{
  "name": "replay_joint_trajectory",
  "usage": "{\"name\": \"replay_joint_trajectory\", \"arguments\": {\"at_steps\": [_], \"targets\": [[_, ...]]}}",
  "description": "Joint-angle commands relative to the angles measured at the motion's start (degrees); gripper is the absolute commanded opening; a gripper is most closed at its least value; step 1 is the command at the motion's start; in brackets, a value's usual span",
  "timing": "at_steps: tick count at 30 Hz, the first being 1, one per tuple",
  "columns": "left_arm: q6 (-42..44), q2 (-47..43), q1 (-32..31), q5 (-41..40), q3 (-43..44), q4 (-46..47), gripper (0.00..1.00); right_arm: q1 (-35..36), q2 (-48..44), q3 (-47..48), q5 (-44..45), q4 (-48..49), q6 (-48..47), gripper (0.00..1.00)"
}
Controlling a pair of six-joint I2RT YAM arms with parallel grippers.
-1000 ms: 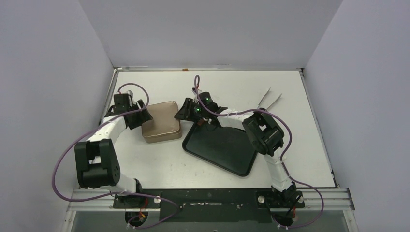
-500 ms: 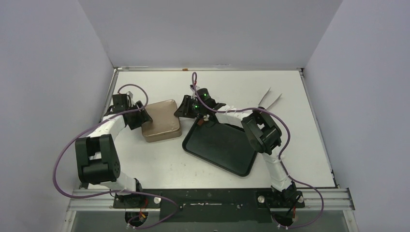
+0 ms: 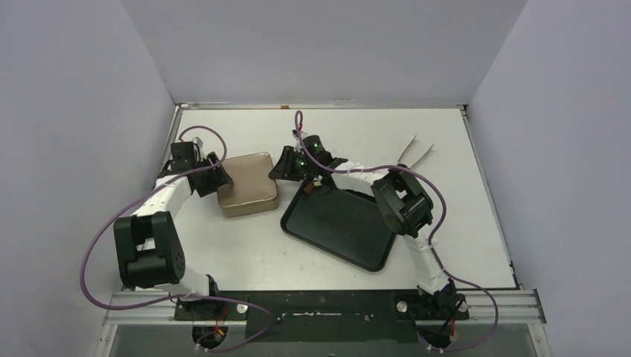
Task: Pack the chocolate
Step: Close the box lid on the packing box.
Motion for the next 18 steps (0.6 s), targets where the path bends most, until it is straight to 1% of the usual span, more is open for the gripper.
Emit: {"name": "replay_joint_trajectory", "arguments": {"at_steps": [1, 7, 13, 18], "targets": [[0.0, -2.5, -0.7, 1.5, 3.6, 0.6, 0.55, 1.7, -4.3, 2.5, -0.9, 1.8, -0.7, 0.31], [0.7, -2.2, -0.7, 0.7, 3.1, -0.4, 0.61, 1.8, -4.2, 2.6, -0.7, 1.1, -0.7, 0.36], [1.3, -1.5, -0.4, 0.4, 2.8, -0.4, 0.62, 1.9, -4.1, 3.0, -0.6, 1.0, -0.7, 0.35], [1.9, -1.3, -0.3, -0.3, 2.7, -0.9, 0.63, 1.9, -3.9, 3.2, -0.2, 0.2, -1.0, 0.36]]}}
